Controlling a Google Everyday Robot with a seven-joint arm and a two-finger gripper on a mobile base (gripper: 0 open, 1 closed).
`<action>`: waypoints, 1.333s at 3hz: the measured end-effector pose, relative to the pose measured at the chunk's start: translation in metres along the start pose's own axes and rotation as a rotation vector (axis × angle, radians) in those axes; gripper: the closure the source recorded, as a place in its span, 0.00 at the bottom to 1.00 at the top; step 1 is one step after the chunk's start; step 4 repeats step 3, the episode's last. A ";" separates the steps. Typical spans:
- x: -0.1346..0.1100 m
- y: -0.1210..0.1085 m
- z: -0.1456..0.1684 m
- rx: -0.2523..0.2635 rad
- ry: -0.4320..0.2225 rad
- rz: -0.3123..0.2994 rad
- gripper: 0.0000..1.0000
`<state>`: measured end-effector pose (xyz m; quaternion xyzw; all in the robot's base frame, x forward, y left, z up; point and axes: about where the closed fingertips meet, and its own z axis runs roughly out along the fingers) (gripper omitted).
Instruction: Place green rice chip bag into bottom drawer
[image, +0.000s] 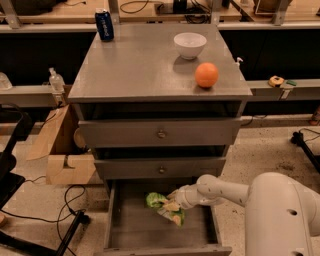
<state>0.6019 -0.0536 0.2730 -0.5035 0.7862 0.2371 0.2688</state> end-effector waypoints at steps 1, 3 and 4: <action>0.000 0.002 0.002 -0.004 0.000 0.000 0.04; 0.000 0.002 0.003 -0.006 0.000 0.000 0.00; 0.000 0.002 0.003 -0.006 0.000 0.000 0.00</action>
Offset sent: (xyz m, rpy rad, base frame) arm -0.0012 0.0019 -0.0011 0.0013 0.0024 0.0025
